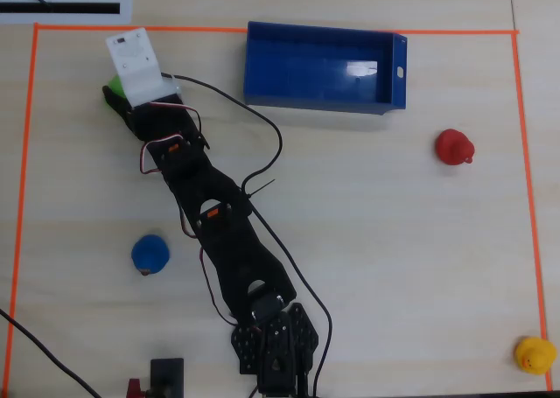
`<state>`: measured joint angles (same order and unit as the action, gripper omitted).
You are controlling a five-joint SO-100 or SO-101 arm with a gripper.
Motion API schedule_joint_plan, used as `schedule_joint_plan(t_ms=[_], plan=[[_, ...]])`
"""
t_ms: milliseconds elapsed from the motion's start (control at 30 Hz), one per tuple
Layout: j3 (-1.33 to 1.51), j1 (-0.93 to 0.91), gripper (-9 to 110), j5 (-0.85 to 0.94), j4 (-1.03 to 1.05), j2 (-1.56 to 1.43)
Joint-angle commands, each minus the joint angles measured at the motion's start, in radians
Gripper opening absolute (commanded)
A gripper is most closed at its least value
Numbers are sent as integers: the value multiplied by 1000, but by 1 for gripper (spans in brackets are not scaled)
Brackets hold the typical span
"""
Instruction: Grasp green duck and put it into box.
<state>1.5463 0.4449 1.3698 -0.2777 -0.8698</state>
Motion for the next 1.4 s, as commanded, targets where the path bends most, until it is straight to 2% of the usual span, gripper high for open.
schedule_joint_plan(t_ms=[0, 233, 400, 600, 767, 1033, 1200, 1367], plan=[[-44, -9, 0, 43, 21, -18], [-12, -26, 0, 46, 60, -84], [72, -60, 0, 3, 135, -267], [89, -173, 0, -92, 512, -595], [75, -331, 0, -101, 644, -765], [-55, -601, 0, -38, 584, -624], [-173, -680, 0, 2, 489, -423], [-175, -735, 0, 40, 383, -305]])
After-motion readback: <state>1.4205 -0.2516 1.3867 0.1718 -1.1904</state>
